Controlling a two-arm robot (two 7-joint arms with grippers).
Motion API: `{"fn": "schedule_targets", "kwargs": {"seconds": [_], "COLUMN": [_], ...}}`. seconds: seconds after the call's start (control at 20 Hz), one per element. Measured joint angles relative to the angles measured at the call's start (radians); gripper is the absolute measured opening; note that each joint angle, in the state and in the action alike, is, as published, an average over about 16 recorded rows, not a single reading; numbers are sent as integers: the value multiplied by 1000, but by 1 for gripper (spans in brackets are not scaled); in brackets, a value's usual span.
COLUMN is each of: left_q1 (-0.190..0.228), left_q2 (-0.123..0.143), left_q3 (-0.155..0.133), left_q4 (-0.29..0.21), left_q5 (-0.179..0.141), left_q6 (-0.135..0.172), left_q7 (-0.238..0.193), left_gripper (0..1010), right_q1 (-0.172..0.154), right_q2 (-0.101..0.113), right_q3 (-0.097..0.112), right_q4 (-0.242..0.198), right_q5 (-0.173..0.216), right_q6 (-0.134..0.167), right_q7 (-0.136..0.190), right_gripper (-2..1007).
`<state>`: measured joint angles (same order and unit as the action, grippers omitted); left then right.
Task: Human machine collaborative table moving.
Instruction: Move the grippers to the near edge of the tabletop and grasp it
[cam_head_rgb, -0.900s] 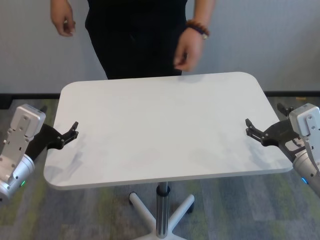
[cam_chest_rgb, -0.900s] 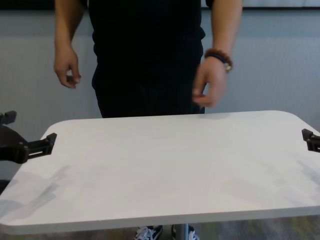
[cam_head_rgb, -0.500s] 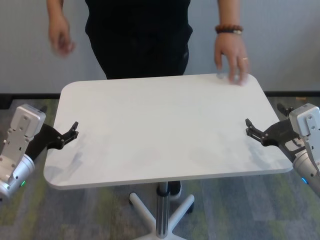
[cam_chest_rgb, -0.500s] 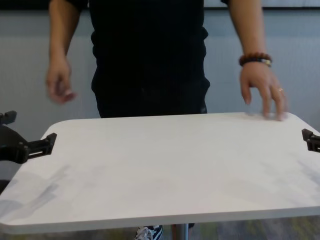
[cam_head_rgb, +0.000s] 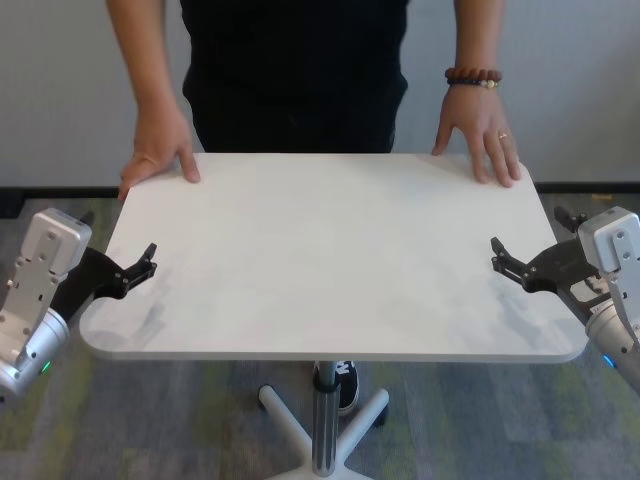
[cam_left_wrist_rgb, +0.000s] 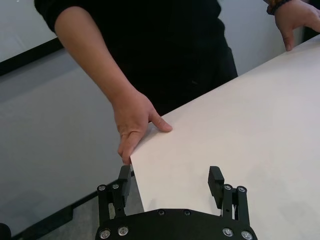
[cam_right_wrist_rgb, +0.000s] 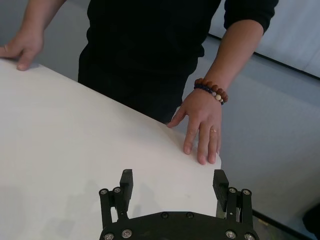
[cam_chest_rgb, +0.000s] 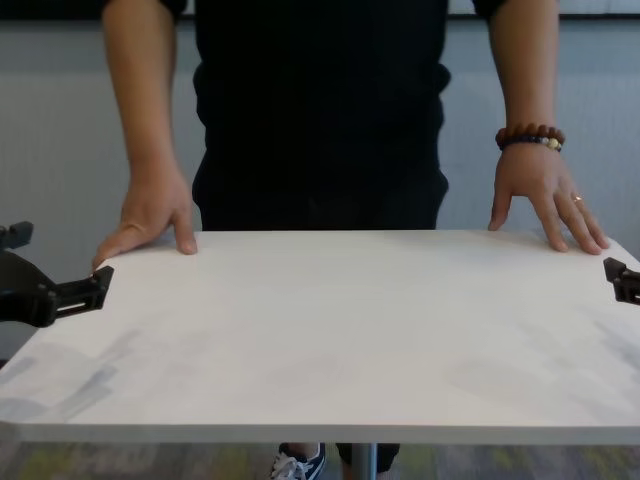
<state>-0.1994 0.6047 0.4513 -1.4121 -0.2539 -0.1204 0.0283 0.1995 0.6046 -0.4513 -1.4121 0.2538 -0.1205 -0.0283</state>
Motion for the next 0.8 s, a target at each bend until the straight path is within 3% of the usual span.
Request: {"fn": "schedule_targets", "kwargs": {"seconds": [0.8], "left_q1": [0], "left_q2": [0], "left_q3": [0], "left_q4": [0], "left_q5": [0], "left_q6": [0], "left_q7": [0], "left_gripper": [1001], "right_q1": [0], "right_q2": [0], "right_q3": [0], "right_q4": [0], "right_q5": [0], "right_q6": [0], "right_q7": [0], "right_gripper": [1005]}}
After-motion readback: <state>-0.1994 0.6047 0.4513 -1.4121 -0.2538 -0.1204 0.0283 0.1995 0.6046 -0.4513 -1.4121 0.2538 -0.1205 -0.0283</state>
